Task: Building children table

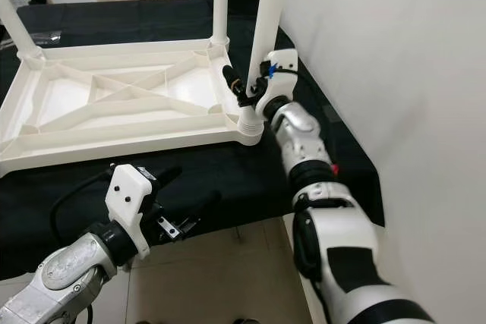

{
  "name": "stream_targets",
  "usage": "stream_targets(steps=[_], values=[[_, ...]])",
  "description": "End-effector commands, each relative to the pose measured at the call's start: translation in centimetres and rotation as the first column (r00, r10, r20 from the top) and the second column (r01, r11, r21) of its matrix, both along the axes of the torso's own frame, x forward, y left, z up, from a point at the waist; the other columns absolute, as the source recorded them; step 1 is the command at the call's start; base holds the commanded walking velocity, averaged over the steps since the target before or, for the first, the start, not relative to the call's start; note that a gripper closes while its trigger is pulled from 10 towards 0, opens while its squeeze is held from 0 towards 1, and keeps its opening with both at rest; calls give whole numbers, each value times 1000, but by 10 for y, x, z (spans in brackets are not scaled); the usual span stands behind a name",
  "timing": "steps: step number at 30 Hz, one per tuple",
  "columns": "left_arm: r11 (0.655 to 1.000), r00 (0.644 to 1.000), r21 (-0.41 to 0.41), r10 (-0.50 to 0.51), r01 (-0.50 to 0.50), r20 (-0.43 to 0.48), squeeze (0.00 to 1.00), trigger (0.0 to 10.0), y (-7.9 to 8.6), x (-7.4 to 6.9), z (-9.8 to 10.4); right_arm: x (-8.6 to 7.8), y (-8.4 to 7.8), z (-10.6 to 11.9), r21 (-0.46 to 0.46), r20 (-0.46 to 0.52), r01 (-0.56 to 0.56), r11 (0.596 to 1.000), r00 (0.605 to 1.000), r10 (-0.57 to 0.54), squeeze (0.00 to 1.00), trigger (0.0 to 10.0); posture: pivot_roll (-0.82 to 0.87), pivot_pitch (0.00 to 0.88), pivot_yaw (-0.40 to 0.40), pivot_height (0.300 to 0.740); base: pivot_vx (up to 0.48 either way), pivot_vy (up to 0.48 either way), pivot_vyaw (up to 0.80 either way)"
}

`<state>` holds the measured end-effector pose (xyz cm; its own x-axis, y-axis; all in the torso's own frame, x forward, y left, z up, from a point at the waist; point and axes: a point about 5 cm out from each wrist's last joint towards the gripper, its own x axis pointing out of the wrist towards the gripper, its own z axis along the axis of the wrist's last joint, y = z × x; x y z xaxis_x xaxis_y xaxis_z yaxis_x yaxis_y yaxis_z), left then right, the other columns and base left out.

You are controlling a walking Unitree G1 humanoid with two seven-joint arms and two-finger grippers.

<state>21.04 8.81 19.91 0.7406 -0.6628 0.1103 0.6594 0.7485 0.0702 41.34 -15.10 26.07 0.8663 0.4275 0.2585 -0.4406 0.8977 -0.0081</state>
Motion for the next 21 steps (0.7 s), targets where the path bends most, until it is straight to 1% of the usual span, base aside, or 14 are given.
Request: stream_targets(steps=[1,2,3,5,6,8,10,13,14,15,19,21], values=[[1000,1000,2,-4,4,-8,0,10000,-2,-1,-2,0,0,-2,21,-7,-29,999,1000,29,0,10000,130,160,-64,740,0,0,0],[1000,1000,2,-4,4,-8,0,10000,-2,-1,-2,0,0,-2,21,-7,-29,999,1000,29,0,10000,130,160,-64,740,0,0,0],[1000,1000,3,-6,6,-8,0,10000,-2,-1,-2,-1,2,-2,35,-29,-94,995,995,95,0,10000,135,161,-64,740,0,0,0],[1000,1000,3,-7,7,-8,0,10000,-2,-1,-2,-3,6,-5,53,-72,-235,971,969,238,0,10000,138,163,-63,740,0,0,0],[1000,1000,3,-7,7,-8,0,10000,-2,-1,-2,-3,6,-5,53,-72,-235,971,969,238,0,10000,138,163,-63,740,0,0,0],[1000,1000,2,-8,8,-9,0,10000,-2,-2,-2,-4,11,-8,48,-101,-310,950,944,313,0,10000,142,165,-65,740,0,0,0],[1000,1000,0,-10,10,-10,0,10000,-2,-3,-2,-5,14,-9,36,-119,-346,938,930,348,0,10000,144,166,-65,740,0,0,0],[1000,1000,0,-10,10,-10,0,10000,-2,-3,-2,-4,15,-9,33,-122,-348,937,929,349,0,10000,144,166,-65,740,0,0,0],[1000,1000,0,-11,11,-11,0,10000,-2,-3,-1,-4,16,-8,33,-124,-343,939,931,344,0,4314,147,168,-64,740,0,0,0],[1000,1000,0,-12,12,-12,0,10000,-2,-4,-1,-3,16,-7,34,-119,-333,942,935,334,0,0,147,168,-64,740,0,0,0],[1000,1000,0,-13,13,-13,0,10000,-2,-4,-1,-2,17,-6,34,-118,-307,951,944,309,0,0,147,170,-63,740,0,0,0],[1000,1000,-1,-14,14,-12,0,10000,-3,-4,-1,0,18,-7,21,-129,-251,968,959,251,0,0,146,170,-62,740,0,0,0]])
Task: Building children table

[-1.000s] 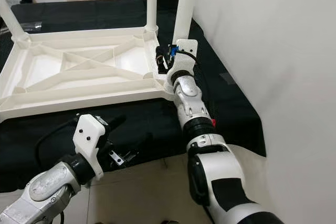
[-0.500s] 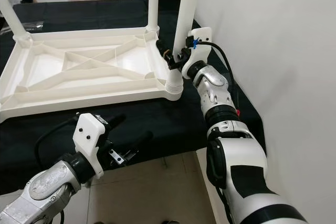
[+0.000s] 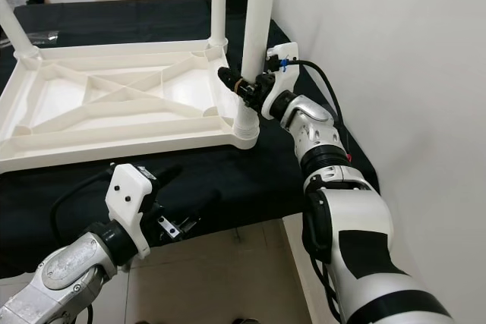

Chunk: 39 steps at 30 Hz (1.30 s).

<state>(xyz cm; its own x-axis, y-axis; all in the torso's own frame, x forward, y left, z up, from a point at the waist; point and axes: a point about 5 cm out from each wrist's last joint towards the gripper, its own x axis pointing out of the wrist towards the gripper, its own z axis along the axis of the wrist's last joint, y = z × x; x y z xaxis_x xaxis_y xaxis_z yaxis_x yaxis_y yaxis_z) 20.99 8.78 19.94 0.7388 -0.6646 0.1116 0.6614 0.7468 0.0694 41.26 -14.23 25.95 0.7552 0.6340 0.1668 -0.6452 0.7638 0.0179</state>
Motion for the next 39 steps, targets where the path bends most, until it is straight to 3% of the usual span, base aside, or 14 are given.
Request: stream_targets(steps=[1,12,14,15,18,19,20,22,24,29,34,35,36,39], values=[[1000,1000,0,-12,12,-12,0,10000,-3,-3,-1,2,9,-6,15,-41,35,999,999,-34,0,0,146,170,-62,740,0,0,0],[1000,1000,5,-3,3,-2,0,10000,-1,0,0,4,15,-18,-75,-40,162,984,985,-165,0,0,142,171,-61,740,0,0,0],[1000,1000,10,6,-6,4,0,10000,2,2,1,7,13,-30,-122,-81,312,942,943,-322,0,0,135,170,-59,740,0,0,0],[1000,1000,10,6,-6,4,0,10000,2,2,1,7,13,-30,-122,-81,312,942,943,-322,0,0,135,170,-59,740,0,0,0],[1000,1000,11,13,-13,14,0,10000,3,5,2,8,3,-45,-169,-127,579,798,790,-600,0,0,131,170,-58,740,0,0,0],[1000,1000,11,14,-14,16,0,10000,2,5,2,8,2,-46,-165,-125,624,763,755,-644,0,0,132,171,-54,740,0,0,0],[1000,1000,11,14,-14,16,0,10000,2,5,2,8,2,-46,-165,-125,624,763,755,-644,0,0,132,171,-54,740,0,0,0],[1000,1000,10,13,-13,16,0,10000,2,5,2,6,7,-48,-129,-165,756,641,621,-766,0,0,131,171,-60,740,0,0,0],[1000,1000,8,14,-14,15,0,10000,2,5,2,4,18,-45,-94,-185,822,561,539,-821,0,0,131,170,-62,740,0,0,0],[1000,1000,5,15,-15,12,0,10000,1,4,2,0,47,-40,-54,-211,843,536,515,-831,0,0,128,169,-65,740,0,0,0],[1000,1000,4,16,-16,12,0,10000,0,3,1,-4,62,-41,-53,-257,860,508,480,-839,0,0,133,164,-70,740,0,0,0],[1000,1000,3,16,-16,11,0,10000,0,3,1,-5,67,-40,-44,-266,854,518,490,-830,0,2941,133,164,-70,740,0,0,0],[1000,1000,2,16,-16,10,0,10000,0,3,1,-6,69,-39,-38,-269,854,519,492,-828,0,10000,133,164,-70,740,0,0,0],[1000,1000,4,14,-14,7,0,10000,0,3,0,-6,72,-35,-33,-234,842,538,517,-823,0,10000,128,160,-69,740,0,0,0]])
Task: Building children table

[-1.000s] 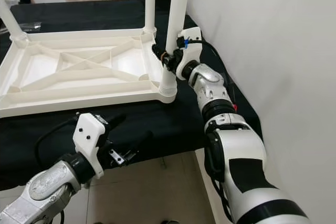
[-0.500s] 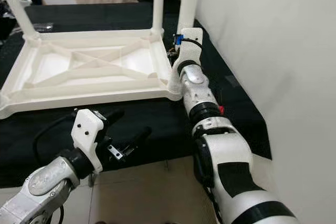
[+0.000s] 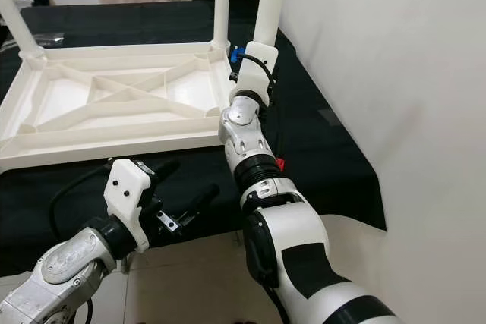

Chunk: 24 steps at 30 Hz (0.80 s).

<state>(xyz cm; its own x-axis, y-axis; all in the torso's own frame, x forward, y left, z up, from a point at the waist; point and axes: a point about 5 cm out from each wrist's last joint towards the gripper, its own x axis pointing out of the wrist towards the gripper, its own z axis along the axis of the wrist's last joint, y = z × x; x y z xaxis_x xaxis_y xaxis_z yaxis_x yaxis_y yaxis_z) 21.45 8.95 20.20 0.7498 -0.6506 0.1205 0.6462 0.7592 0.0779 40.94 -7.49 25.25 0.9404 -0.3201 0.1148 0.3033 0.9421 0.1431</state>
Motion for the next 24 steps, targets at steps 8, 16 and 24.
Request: stream_targets(steps=[8,16,24], values=[[1000,1000,3,-6,6,-8,0,10000,-3,-2,-4,1,-13,-16,-5,-35,-76,997,997,75,0,10000,121,151,-70,740,0,0,0],[1000,1000,1,-5,5,-7,0,10000,-3,-2,-4,5,-32,-5,-75,48,-273,959,960,277,0,10000,121,147,-70,740,0,0,0],[1000,1000,2,-4,4,-2,0,10000,-2,-1,-4,6,-49,-9,-126,27,-596,793,797,603,0,10000,123,149,-67,740,0,0,0]])
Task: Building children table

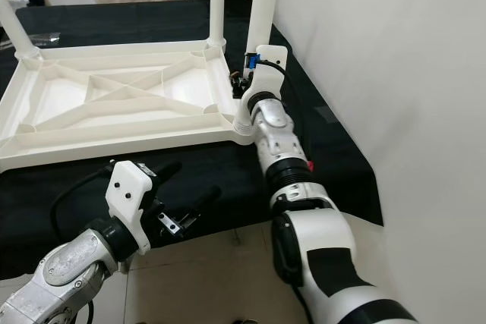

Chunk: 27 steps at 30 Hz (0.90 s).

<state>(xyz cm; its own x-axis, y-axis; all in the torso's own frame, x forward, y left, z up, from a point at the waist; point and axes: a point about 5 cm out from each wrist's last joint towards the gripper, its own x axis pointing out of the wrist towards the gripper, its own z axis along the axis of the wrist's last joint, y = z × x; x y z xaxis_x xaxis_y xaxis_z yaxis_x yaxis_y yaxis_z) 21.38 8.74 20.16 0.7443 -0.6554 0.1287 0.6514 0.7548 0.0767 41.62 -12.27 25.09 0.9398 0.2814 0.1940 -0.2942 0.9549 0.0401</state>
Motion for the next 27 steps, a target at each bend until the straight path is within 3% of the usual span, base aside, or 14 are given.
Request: stream_targets(steps=[1,2,5,6,13,21,27], values=[[1000,1000,9,3,-3,-8,0,10000,0,0,-3,-1,-1,-8,-13,-12,-42,999,999,42,0,10000,123,149,-67,740,0,0,0],[1000,1000,8,3,-2,-7,0,10000,0,0,-3,-2,-7,-7,-33,-3,-125,992,992,125,0,10000,124,150,-66,740,0,0,0],[1000,1000,7,2,-2,-6,0,10000,0,1,-3,-3,-9,-7,-24,-5,-175,984,985,175,0,10000,124,150,-66,740,0,0,0],[1000,1000,6,1,-1,-5,0,10000,-1,0,-2,-4,-13,-8,-19,-31,-268,963,963,268,0,10000,129,153,-65,740,0,0,0],[1000,1000,7,0,0,-3,0,10000,-1,-1,-1,-2,-19,-6,-28,-53,-290,957,956,288,0,10000,141,158,-67,740,0,0,0],[1000,1000,4,-1,1,-7,0,10000,-1,-3,-1,-1,-14,0,66,-52,-326,943,943,330,0,10000,145,161,-70,740,0,0,0],[1000,1000,5,-2,2,-5,0,10000,-1,-3,0,-1,-12,3,48,-44,-355,934,933,357,0,10000,149,164,-69,740,0,0,0]])
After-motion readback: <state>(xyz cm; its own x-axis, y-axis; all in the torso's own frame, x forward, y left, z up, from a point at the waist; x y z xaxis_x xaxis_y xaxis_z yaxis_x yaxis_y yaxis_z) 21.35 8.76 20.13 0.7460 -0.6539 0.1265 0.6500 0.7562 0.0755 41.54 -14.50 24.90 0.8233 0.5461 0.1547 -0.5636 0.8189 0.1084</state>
